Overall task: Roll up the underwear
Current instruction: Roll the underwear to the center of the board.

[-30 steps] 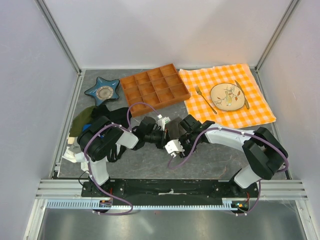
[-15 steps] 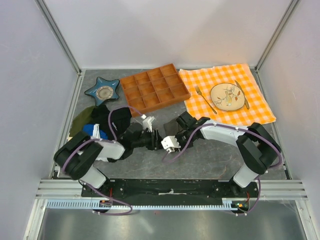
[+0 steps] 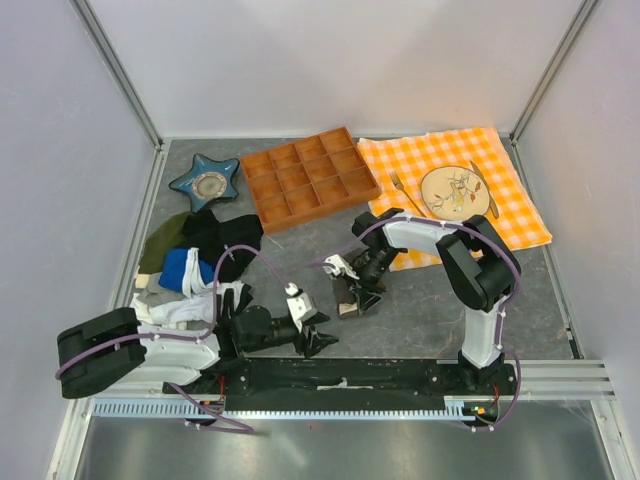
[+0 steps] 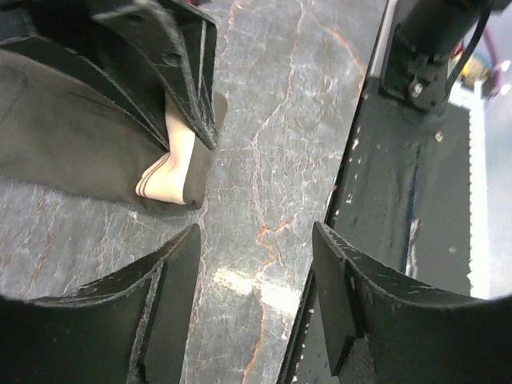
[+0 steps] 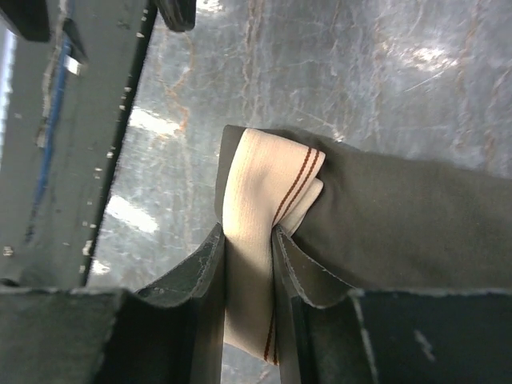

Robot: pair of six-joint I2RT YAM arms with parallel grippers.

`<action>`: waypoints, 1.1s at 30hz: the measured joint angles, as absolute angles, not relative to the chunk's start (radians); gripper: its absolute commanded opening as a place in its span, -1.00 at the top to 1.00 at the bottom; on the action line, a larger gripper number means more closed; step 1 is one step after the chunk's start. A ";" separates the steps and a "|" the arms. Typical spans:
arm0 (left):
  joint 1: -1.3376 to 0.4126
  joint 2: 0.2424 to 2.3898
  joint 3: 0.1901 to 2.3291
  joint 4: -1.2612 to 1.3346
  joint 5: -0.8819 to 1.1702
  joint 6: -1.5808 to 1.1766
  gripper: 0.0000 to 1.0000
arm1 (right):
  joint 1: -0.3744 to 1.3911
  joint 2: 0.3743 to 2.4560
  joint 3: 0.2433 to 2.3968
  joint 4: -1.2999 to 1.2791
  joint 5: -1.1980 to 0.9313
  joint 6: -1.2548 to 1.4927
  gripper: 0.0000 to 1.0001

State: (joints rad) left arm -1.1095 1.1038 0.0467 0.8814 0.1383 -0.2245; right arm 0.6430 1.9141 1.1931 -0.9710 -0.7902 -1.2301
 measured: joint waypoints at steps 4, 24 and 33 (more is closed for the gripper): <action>-1.204 1.175 0.089 0.860 0.048 -0.083 -0.34 | 0.612 1.967 1.209 -1.055 -0.859 -1.223 0.51; -1.267 1.570 0.365 0.801 -0.046 0.185 0.97 | 0.597 2.028 1.209 -1.179 -0.894 -1.187 0.27; -1.157 1.587 0.420 0.745 0.109 0.088 0.97 | 0.498 1.989 1.209 -1.148 -0.888 -1.153 -0.05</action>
State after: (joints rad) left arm -1.1572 1.5871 0.4198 0.7448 0.1093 0.0879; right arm 0.4980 1.9888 1.2091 -1.1481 -0.8875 -1.1534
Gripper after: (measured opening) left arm 0.074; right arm 0.514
